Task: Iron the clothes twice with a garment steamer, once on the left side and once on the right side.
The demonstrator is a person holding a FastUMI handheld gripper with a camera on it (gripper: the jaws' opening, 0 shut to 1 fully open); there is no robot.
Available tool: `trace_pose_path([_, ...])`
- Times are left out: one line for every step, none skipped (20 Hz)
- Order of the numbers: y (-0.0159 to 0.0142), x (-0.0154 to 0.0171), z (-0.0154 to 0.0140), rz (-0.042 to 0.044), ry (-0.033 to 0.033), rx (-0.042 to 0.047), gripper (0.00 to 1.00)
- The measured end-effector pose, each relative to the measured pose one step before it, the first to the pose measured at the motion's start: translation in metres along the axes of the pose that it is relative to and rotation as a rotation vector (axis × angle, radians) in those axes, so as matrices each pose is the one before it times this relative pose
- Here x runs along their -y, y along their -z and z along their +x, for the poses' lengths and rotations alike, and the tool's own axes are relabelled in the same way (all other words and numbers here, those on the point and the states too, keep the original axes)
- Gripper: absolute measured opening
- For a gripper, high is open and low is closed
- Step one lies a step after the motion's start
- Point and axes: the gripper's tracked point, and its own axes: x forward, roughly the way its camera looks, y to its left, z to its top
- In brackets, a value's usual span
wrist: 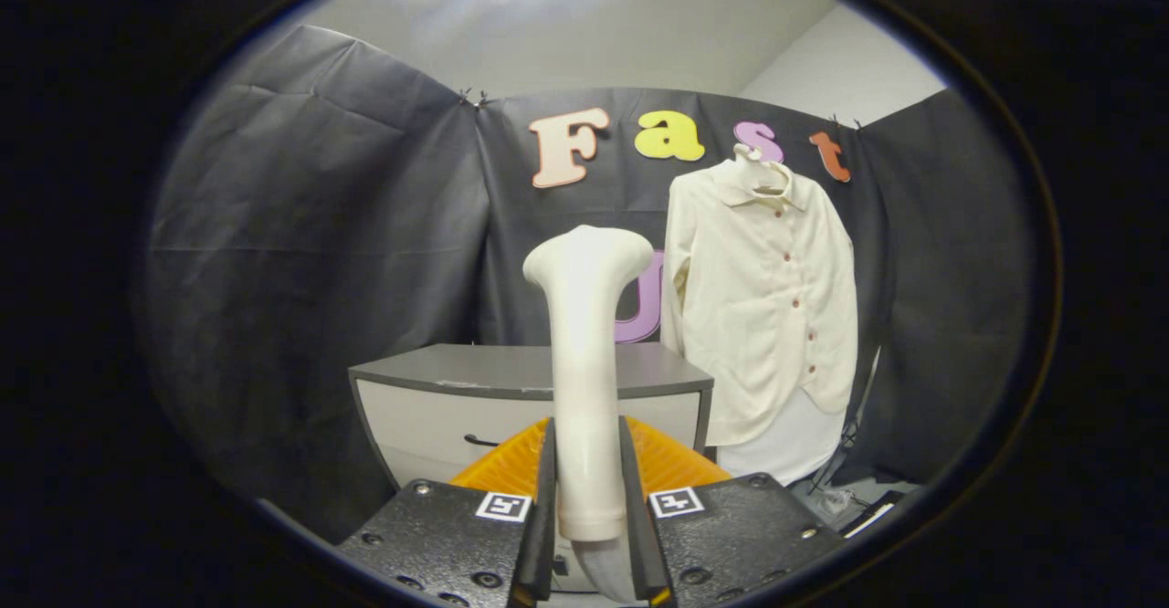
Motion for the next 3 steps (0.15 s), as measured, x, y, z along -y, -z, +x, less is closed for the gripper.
trace_pose_path([0.00054, -0.00038, 0.00027, -0.00077, -0.00043, -0.00174, 0.33])
trace_pose_path([0.00107, -0.00033, 0.00000, -0.00064, -0.00071, -0.00287, 0.33])
trace_pose_path([0.00067, 0.00005, -0.00018, -0.00049, 0.00008, -0.00199, 0.33])
